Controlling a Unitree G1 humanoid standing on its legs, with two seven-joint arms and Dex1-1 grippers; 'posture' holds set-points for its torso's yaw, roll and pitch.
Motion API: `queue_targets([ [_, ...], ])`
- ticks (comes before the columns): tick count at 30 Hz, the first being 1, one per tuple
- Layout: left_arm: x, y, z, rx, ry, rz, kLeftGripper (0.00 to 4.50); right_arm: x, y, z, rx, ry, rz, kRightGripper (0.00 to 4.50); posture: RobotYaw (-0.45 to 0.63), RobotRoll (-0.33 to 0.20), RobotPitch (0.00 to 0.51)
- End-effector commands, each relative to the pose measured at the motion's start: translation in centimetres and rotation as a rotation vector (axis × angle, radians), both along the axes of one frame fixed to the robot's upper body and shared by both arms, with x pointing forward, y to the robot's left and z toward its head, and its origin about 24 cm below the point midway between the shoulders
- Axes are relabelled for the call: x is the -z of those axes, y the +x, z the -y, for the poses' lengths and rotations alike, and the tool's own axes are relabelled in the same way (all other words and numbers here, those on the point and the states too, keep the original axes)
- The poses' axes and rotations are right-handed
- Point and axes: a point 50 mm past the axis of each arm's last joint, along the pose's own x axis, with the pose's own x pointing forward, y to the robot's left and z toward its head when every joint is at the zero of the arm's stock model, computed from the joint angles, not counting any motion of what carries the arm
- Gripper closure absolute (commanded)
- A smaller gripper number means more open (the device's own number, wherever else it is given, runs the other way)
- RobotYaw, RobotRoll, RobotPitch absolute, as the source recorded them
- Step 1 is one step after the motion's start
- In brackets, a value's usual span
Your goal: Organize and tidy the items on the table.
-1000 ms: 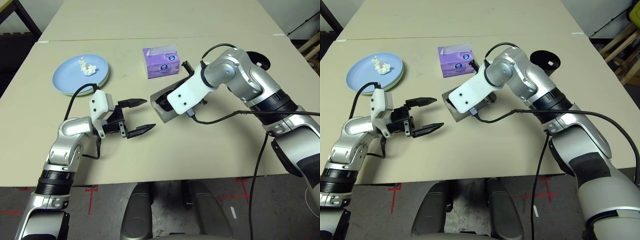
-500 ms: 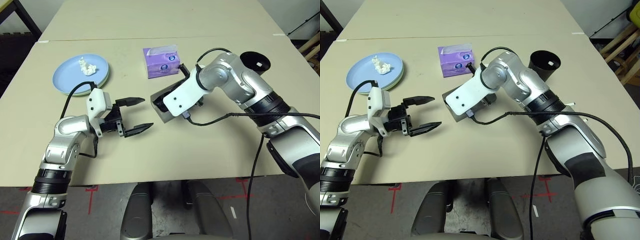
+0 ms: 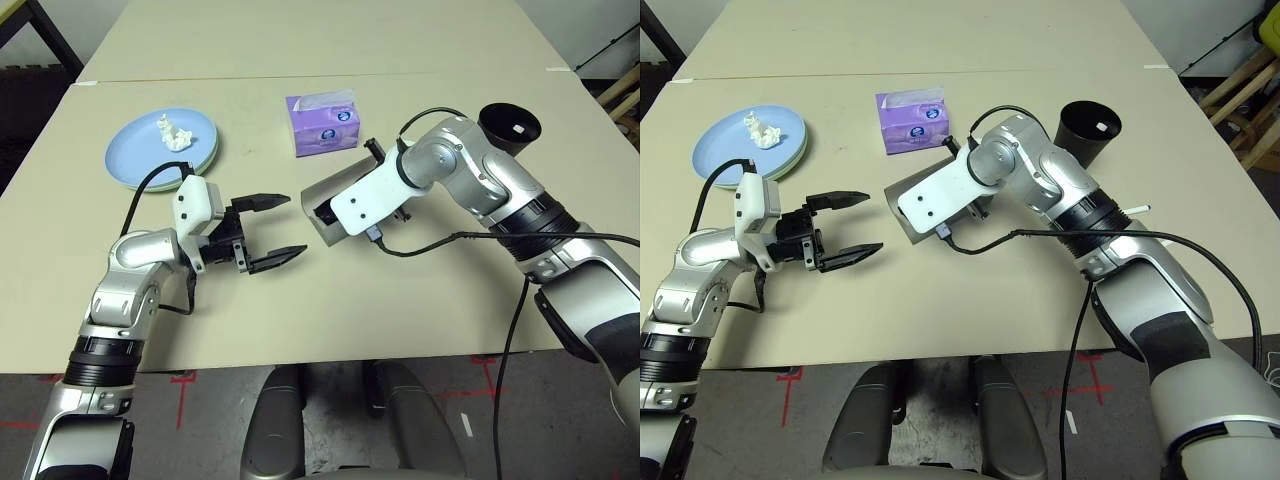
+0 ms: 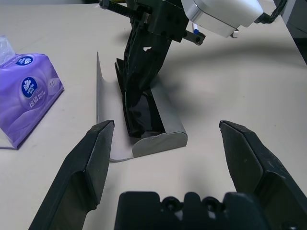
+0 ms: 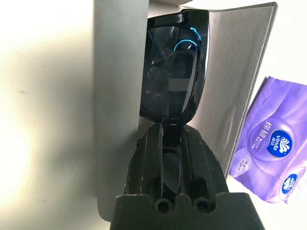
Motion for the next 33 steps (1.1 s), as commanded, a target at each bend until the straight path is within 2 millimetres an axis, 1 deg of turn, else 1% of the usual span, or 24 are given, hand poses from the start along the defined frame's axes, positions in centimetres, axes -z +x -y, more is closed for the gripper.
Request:
queue_targets([
  [1,0.2,0.0,-0.2,0.007,0.013,-0.019,0.0,0.2,-0.3,0.0,-0.016,-0.017,-0.022,4.1,0.2,0.0,0.219],
  [10,0.2,-0.1,-0.3,0.003,0.017,-0.02,0.0,0.2,-0.5,-0.2,-0.023,-0.02,-0.043,4.1,0.2,0.0,0.218],
  [12,0.2,-0.1,-0.4,0.001,0.018,-0.021,0.0,0.0,-0.4,-0.4,-0.024,-0.01,-0.038,3.36,0.2,0.0,0.218],
  [13,0.2,-0.1,-0.4,0.0,0.019,-0.021,0.0,-0.2,-0.4,-0.4,-0.025,-0.006,-0.036,3.09,0.2,0.0,0.218],
  [15,0.2,0.0,-0.4,-0.002,0.02,-0.022,0.0,-0.5,-0.5,-0.5,-0.03,0.001,-0.032,2.3,0.2,0.0,0.215],
  [17,0.2,0.0,-0.4,-0.002,0.02,-0.024,0.0,-0.7,-0.6,-0.5,-0.034,0.004,-0.028,1.65,0.2,0.0,0.215],
  [18,0.2,0.0,-0.4,-0.002,0.021,-0.024,0.0,-0.9,-0.6,-0.5,-0.035,0.005,-0.027,1.23,0.2,0.0,0.215],
  [20,0.2,0.0,-0.4,-0.002,0.021,-0.026,0.0,-1.1,-0.7,-0.4,-0.037,0.007,-0.023,0.52,0.19,0.0,0.213],
  [21,0.2,0.0,-0.4,-0.001,0.021,-0.026,0.0,-1.2,-0.7,-0.4,-0.038,0.01,-0.02,0.2,0.19,0.0,0.213],
  [22,0.2,0.1,-0.4,-0.001,0.022,-0.026,0.0,-1.4,-0.7,-0.4,-0.038,0.011,-0.017,0.02,0.19,0.0,0.213],
  [29,0.2,0.4,-0.5,0.001,0.022,-0.027,0.0,-2.8,-0.9,-0.1,-0.041,0.028,-0.008,0.02,0.17,0.0,0.205],
  [33,0.2,0.6,-0.3,0.007,0.022,-0.028,0.0,-3.3,-0.7,0.2,-0.023,0.043,0.008,0.02,0.17,0.0,0.205],
])
